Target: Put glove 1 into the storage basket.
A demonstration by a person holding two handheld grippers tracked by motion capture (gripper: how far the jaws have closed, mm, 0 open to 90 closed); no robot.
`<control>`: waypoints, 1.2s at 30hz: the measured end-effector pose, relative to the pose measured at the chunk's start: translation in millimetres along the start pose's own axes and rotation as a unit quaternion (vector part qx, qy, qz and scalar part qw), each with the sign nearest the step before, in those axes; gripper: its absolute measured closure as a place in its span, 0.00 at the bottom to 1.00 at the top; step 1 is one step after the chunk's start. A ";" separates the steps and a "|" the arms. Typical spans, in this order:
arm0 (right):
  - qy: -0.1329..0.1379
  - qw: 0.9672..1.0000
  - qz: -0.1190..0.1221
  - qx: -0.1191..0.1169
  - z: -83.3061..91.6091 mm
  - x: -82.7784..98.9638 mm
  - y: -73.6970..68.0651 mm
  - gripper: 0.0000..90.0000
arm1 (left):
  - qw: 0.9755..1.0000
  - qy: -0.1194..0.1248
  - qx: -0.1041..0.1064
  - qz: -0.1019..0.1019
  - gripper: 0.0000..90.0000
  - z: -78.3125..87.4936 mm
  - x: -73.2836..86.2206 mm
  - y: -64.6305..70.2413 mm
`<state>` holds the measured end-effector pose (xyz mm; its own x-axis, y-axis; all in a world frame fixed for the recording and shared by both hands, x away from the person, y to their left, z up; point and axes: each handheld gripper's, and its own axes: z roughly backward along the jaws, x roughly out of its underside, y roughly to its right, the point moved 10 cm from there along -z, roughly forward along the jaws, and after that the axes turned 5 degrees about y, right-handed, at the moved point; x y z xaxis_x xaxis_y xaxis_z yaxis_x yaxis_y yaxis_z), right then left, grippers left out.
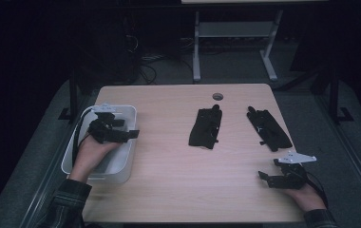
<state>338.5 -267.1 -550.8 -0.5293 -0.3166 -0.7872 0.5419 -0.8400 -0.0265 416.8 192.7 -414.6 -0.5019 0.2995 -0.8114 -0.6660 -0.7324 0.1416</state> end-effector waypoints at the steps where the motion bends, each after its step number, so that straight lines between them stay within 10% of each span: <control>1: -0.001 1.000 -0.003 0.003 -0.3 0.2 0.5 0.18 | 1.000 -0.001 0.006 -0.006 0.18 -3.0 -0.4 5.7; 20: -0.005 1.000 -0.007 0.007 -1.2 0.2 1.3 0.15 | 0.996 -0.006 0.072 -0.053 0.18 -54.1 13.2 92.0; 36: -0.004 1.000 0.000 0.000 -1.5 -0.2 0.3 0.15 | 0.991 -0.053 0.076 -0.098 0.18 -81.2 54.1 112.3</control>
<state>339.8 -266.6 -551.6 -0.5344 -0.3211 -0.7819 0.5424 -0.8397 -0.0258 359.6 77.1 -488.6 -0.4036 0.4956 -0.7691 -0.8279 -0.5557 0.0763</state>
